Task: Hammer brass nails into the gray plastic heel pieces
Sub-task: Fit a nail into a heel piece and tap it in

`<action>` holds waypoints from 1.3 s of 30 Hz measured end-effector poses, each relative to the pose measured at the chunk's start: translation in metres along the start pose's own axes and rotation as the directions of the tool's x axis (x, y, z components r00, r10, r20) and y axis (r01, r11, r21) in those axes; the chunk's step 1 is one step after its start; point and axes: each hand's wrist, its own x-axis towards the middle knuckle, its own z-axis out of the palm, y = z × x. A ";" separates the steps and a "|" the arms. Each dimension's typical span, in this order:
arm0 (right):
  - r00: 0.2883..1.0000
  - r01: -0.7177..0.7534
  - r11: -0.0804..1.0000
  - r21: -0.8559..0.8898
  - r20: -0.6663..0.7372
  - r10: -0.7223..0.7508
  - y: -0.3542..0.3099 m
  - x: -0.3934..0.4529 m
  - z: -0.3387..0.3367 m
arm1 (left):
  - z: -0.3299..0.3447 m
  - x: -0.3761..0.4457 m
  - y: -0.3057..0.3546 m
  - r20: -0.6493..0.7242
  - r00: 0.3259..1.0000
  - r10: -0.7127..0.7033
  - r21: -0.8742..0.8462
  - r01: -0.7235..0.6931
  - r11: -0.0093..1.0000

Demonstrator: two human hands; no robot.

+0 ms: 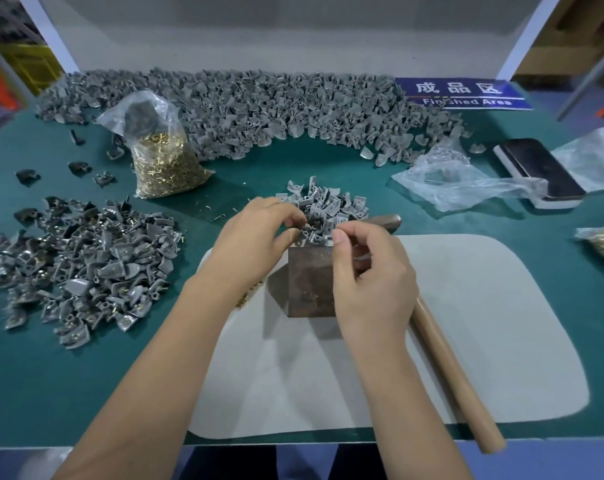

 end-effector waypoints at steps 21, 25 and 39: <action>0.996 0.047 0.997 0.054 0.072 -0.051 -0.002 -0.004 -0.006 | -0.002 -0.052 0.038 -0.170 0.974 -0.149 -0.700 -0.013 0.714; 0.984 0.137 0.990 0.021 0.112 -0.139 0.004 -0.005 -0.007 | 0.006 -0.060 0.036 -0.223 0.954 -0.201 -0.730 -0.027 0.683; 0.962 0.238 0.970 -0.052 0.149 -0.229 0.004 -0.006 -0.006 | 0.021 -0.070 0.027 -0.404 0.910 -0.094 -0.501 -0.134 0.855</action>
